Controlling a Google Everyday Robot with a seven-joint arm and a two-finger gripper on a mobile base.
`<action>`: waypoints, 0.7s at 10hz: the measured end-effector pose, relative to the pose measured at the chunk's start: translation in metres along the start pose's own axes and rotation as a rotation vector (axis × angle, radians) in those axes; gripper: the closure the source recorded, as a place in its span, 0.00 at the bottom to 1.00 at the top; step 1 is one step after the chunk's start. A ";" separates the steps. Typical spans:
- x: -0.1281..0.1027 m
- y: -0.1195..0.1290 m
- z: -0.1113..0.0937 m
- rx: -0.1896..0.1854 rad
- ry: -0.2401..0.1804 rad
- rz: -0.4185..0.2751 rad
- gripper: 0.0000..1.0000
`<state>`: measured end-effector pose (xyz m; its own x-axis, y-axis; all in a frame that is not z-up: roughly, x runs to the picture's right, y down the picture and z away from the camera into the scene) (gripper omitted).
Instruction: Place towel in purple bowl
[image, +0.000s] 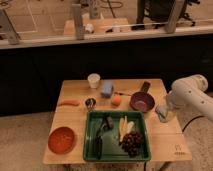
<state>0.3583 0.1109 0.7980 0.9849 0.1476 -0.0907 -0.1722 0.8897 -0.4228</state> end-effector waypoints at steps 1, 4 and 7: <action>0.006 -0.010 0.006 0.023 -0.002 -0.002 0.20; 0.020 -0.026 0.021 0.011 -0.010 0.017 0.20; 0.022 -0.025 0.048 -0.044 -0.041 0.030 0.20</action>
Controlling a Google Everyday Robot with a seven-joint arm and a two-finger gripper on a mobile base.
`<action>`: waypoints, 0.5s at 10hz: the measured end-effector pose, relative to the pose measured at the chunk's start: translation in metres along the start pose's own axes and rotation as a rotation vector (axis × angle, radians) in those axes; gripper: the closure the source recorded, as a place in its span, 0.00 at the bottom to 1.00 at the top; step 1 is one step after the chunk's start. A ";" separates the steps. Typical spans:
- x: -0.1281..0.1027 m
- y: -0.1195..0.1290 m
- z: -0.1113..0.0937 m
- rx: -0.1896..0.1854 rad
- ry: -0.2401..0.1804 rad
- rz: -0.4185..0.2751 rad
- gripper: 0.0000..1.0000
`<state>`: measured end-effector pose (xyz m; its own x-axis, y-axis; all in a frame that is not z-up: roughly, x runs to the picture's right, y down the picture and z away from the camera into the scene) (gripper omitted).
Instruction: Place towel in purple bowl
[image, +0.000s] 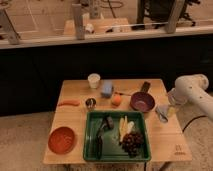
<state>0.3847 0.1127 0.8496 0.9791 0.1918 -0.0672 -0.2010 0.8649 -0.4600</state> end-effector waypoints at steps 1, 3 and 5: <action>0.000 0.003 0.008 -0.014 -0.020 0.003 0.20; 0.000 0.009 0.017 -0.027 -0.064 0.005 0.20; 0.001 0.015 0.026 -0.037 -0.083 0.008 0.20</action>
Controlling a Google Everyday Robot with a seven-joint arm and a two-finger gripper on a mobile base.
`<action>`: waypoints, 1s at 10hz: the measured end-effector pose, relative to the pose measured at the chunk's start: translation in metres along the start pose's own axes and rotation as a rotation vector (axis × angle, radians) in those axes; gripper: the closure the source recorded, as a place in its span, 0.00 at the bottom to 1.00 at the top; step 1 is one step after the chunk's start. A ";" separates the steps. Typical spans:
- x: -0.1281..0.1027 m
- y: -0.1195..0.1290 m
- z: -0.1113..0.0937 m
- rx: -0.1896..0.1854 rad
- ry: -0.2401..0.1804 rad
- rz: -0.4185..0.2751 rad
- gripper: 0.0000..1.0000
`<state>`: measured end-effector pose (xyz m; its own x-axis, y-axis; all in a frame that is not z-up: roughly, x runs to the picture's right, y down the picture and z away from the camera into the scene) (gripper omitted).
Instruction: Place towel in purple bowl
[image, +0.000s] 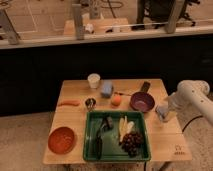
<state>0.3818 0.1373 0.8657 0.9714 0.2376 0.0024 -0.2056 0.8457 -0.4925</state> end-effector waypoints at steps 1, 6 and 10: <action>-0.002 0.001 0.006 -0.007 -0.006 -0.001 0.20; 0.002 0.004 0.032 -0.036 -0.017 0.016 0.21; 0.003 0.005 0.044 -0.058 -0.021 0.031 0.56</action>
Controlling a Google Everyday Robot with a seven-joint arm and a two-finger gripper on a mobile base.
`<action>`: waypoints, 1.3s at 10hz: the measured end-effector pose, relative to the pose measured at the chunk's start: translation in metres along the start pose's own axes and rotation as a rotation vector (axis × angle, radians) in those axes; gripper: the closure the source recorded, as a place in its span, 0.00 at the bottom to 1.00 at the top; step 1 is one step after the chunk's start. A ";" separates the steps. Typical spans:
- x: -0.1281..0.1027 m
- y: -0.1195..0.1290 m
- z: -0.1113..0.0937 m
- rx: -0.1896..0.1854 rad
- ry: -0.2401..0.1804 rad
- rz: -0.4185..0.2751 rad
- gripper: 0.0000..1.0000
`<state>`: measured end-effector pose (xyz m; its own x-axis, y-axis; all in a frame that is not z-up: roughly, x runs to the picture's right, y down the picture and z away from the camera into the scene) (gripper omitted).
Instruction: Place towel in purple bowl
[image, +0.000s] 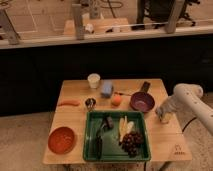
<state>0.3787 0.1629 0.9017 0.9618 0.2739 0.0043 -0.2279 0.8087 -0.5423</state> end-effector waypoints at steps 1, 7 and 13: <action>0.000 -0.001 0.000 0.000 0.003 -0.001 0.68; 0.000 0.000 -0.006 0.000 0.007 -0.006 1.00; -0.050 -0.009 -0.115 0.070 -0.045 -0.066 1.00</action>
<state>0.3500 0.0820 0.8097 0.9675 0.2409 0.0765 -0.1762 0.8597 -0.4794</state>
